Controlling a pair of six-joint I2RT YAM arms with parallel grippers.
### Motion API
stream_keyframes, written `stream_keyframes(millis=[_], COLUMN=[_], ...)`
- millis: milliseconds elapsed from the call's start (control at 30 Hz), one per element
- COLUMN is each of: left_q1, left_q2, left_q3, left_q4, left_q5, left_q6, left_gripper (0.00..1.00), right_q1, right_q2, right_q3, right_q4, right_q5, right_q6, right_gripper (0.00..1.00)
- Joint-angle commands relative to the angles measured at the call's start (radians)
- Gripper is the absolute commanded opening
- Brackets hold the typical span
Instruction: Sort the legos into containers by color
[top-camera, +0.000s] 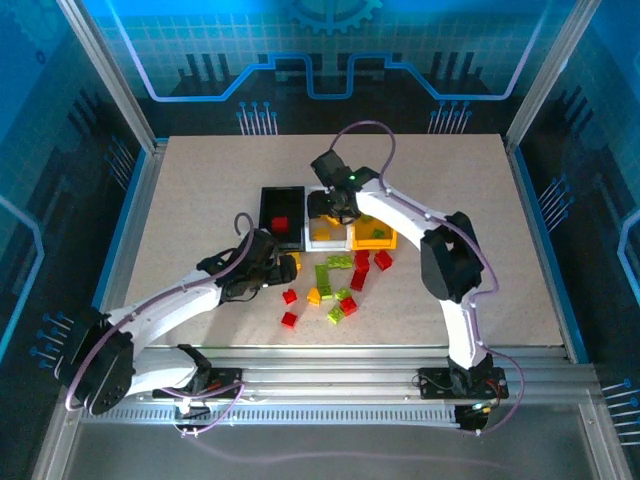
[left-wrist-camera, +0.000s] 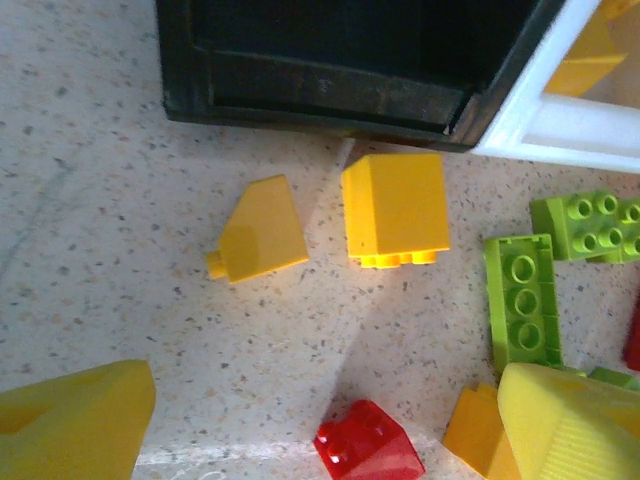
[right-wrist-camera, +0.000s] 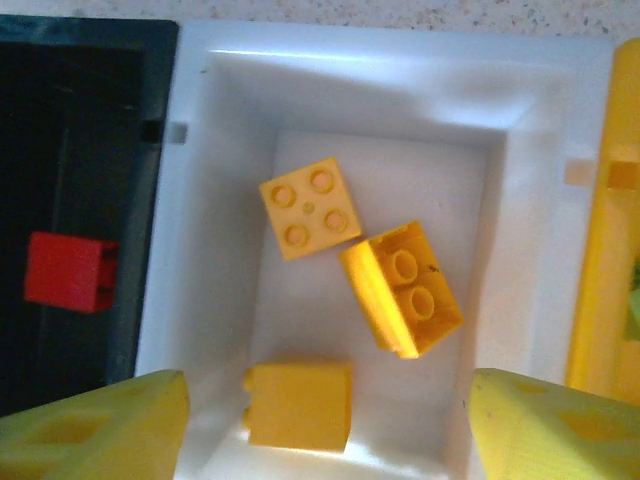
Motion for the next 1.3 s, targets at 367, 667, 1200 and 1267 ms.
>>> stream_keyframes(millis=[367, 667, 1200, 1267], left_q1=[-0.128, -0.135, 0.005, 0.065], left_q2=[0.186, 0.271, 0.078, 0.124], left_q3=[0.036, 0.04, 0.211, 0.272], left_q4=[-0.05, 0.006, -0.101, -0.08], left_q5=[0.054, 0.054, -0.037, -0.042], left_q6=[0.057, 0.048, 0.071, 0.081], left_gripper=[0.76, 0.56, 0.32, 0.32], right_q1=[0.024, 0.023, 0.001, -0.002], right_q2=[-0.466, -0.559, -0.63, -0.635], right_q3=[-0.495, -0.58, -0.628, -0.64], right_q4=[0.149, 0.159, 0.157, 0.157], right_q5=[-0.049, -0.03, -0.016, -0.021], right_q6=[0.044, 0.052, 0.064, 0.072], right_gripper=[0.8, 0.81, 0.81, 0.81])
